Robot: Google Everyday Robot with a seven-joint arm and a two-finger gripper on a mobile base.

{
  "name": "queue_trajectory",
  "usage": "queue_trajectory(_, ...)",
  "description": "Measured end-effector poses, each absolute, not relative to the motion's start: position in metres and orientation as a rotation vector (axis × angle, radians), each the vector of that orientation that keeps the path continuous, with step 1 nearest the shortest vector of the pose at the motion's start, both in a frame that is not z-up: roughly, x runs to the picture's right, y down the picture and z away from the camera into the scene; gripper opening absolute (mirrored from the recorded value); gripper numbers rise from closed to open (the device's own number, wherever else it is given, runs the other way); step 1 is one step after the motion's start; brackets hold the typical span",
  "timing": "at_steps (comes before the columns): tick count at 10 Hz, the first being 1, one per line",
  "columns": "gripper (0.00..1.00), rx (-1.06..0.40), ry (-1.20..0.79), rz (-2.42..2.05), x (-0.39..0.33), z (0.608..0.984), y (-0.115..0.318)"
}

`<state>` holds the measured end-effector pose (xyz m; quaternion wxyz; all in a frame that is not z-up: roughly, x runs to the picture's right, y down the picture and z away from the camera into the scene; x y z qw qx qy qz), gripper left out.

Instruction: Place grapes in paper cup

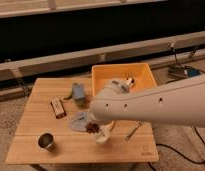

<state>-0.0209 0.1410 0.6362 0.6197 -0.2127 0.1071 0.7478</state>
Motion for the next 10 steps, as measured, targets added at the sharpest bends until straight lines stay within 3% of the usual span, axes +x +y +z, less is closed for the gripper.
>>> queue_trajectory(5,0.00,-0.446,0.288,1.746,-0.004,0.632,0.143)
queue_trajectory(6,0.04,-0.439,0.296,1.752,-0.001,0.634,0.141)
queue_trajectory(10,0.46,-0.426,0.314,1.767,0.013,0.635,0.137)
